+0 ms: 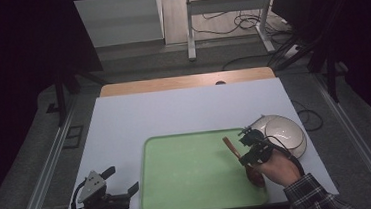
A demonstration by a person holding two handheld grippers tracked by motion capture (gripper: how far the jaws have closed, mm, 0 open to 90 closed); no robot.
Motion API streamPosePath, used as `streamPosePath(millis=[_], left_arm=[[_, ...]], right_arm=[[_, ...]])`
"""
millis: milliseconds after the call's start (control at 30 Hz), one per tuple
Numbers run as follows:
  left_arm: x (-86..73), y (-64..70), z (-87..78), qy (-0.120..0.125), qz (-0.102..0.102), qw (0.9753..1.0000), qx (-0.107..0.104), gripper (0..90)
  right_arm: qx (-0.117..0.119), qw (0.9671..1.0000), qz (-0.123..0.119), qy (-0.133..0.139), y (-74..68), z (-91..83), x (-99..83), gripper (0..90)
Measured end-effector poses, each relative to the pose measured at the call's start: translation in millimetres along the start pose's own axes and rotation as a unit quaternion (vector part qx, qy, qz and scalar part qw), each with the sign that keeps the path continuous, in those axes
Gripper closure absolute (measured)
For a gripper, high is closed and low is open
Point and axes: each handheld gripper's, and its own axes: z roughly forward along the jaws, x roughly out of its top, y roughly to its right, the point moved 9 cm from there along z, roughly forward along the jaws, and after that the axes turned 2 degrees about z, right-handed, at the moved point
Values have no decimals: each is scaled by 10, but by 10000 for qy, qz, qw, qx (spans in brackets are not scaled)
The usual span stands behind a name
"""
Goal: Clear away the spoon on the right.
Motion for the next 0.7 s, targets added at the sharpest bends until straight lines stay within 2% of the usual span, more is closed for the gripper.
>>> streamPosePath(millis=[333, 700], left_arm=[[-1, -2, 0, -2, -6, 10000, 0, 0], [-2, -1, 1, -3, -6, 10000, -3, 0]], right_arm=[[19, 10000, 43, -82, 3, 160, -44, 827], [-27, 10000, -27, 21, 13, 168, -20, 778]])
